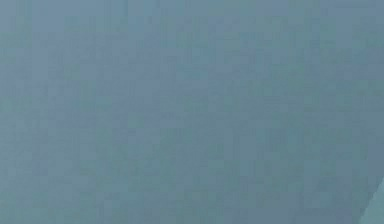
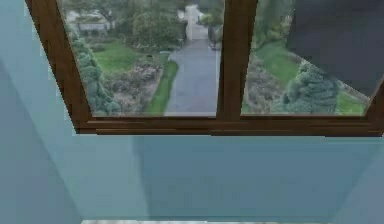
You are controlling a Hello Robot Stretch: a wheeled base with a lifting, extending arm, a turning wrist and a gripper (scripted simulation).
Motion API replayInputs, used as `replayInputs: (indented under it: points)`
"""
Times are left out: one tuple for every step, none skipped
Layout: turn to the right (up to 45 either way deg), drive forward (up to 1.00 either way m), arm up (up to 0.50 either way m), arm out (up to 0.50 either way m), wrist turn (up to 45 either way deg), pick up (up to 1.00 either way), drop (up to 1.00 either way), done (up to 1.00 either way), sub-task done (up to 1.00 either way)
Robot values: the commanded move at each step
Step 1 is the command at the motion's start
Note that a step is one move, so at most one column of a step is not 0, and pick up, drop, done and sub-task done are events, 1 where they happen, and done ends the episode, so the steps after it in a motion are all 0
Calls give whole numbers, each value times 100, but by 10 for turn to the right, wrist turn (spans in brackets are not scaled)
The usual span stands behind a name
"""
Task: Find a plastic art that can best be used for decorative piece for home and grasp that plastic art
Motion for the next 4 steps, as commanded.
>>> replayInputs:
  points:
    - [330, 0, 0, 0, 0, 0, 0, 0, 0]
    - [0, 5, 0, 0, 0, 0, 0, 0, 0]
    - [-450, 0, 0, 0, 0, 0, 0, 0, 0]
    - [-270, 0, 0, 0, 0, 0, 0, 0, 0]
